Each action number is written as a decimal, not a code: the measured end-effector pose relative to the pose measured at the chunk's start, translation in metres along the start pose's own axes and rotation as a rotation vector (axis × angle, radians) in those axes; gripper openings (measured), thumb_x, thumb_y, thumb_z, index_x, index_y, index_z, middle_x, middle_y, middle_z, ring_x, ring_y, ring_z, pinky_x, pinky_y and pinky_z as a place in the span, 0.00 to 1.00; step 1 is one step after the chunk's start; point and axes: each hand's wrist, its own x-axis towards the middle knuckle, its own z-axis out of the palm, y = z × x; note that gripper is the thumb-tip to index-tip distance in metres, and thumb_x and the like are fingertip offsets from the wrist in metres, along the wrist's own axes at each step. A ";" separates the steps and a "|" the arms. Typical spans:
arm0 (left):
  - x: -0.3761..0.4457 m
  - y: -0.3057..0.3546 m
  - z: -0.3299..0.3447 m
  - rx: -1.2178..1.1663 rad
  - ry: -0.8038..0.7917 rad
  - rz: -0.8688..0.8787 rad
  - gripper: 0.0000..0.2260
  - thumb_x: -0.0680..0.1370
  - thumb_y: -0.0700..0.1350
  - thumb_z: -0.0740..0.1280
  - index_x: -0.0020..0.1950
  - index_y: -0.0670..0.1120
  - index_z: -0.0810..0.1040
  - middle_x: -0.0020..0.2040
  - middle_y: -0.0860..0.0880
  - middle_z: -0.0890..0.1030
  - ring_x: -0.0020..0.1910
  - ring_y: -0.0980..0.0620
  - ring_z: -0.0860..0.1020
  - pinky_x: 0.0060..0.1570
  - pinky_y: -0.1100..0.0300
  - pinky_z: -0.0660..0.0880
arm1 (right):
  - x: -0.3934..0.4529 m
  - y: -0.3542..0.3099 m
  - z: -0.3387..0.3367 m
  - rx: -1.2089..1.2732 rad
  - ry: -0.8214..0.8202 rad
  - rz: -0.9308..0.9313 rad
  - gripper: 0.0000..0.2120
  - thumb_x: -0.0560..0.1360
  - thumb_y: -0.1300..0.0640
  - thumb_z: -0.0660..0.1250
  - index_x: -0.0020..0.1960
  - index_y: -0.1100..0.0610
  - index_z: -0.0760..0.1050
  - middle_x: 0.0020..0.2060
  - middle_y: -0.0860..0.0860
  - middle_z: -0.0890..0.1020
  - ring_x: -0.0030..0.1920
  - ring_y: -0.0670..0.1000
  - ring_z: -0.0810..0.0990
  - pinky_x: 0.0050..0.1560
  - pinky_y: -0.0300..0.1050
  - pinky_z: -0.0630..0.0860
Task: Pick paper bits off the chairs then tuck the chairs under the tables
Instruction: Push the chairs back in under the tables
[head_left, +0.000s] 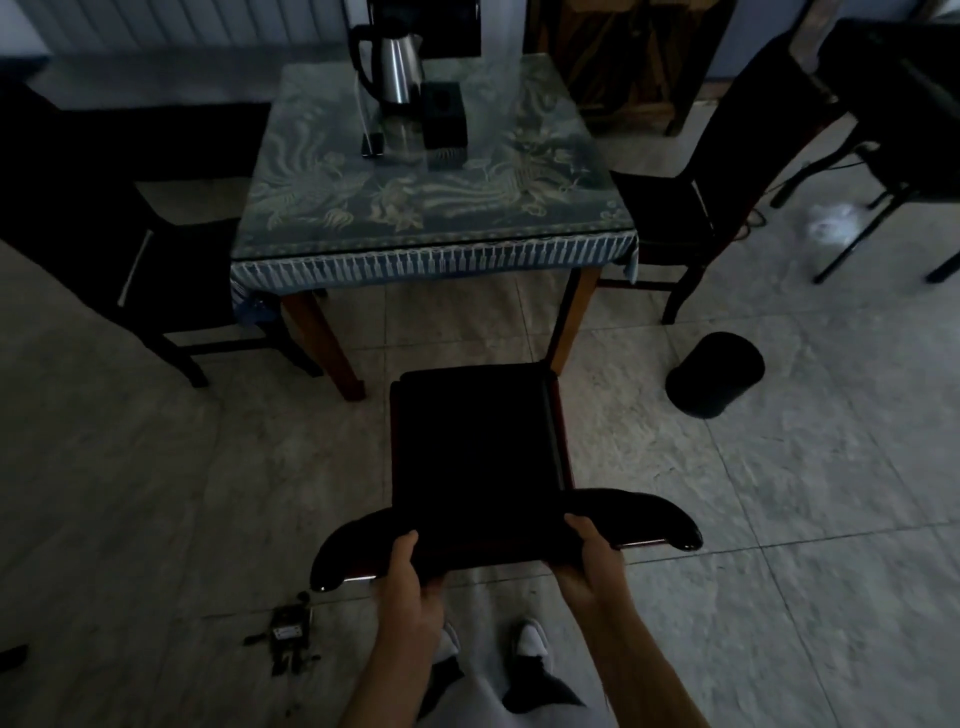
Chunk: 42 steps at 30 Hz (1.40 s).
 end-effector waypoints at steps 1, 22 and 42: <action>-0.002 -0.004 0.002 -0.005 -0.001 -0.002 0.20 0.78 0.40 0.66 0.70 0.42 0.71 0.60 0.41 0.78 0.52 0.44 0.78 0.45 0.51 0.75 | 0.001 -0.005 -0.001 -0.013 -0.007 0.009 0.08 0.74 0.67 0.67 0.54 0.64 0.76 0.44 0.62 0.82 0.40 0.59 0.83 0.33 0.51 0.80; 0.026 -0.011 0.012 0.069 0.029 0.017 0.17 0.74 0.45 0.70 0.62 0.45 0.77 0.59 0.42 0.80 0.51 0.45 0.80 0.48 0.50 0.77 | 0.024 -0.018 0.004 0.029 -0.203 0.155 0.09 0.74 0.64 0.64 0.53 0.61 0.77 0.43 0.58 0.84 0.41 0.56 0.84 0.37 0.49 0.82; 0.098 0.038 0.132 0.001 -0.040 0.067 0.14 0.76 0.41 0.69 0.61 0.46 0.77 0.51 0.43 0.83 0.50 0.44 0.81 0.43 0.49 0.78 | 0.102 -0.053 0.122 0.001 -0.206 0.056 0.23 0.77 0.65 0.63 0.72 0.61 0.65 0.63 0.63 0.76 0.58 0.62 0.78 0.53 0.59 0.76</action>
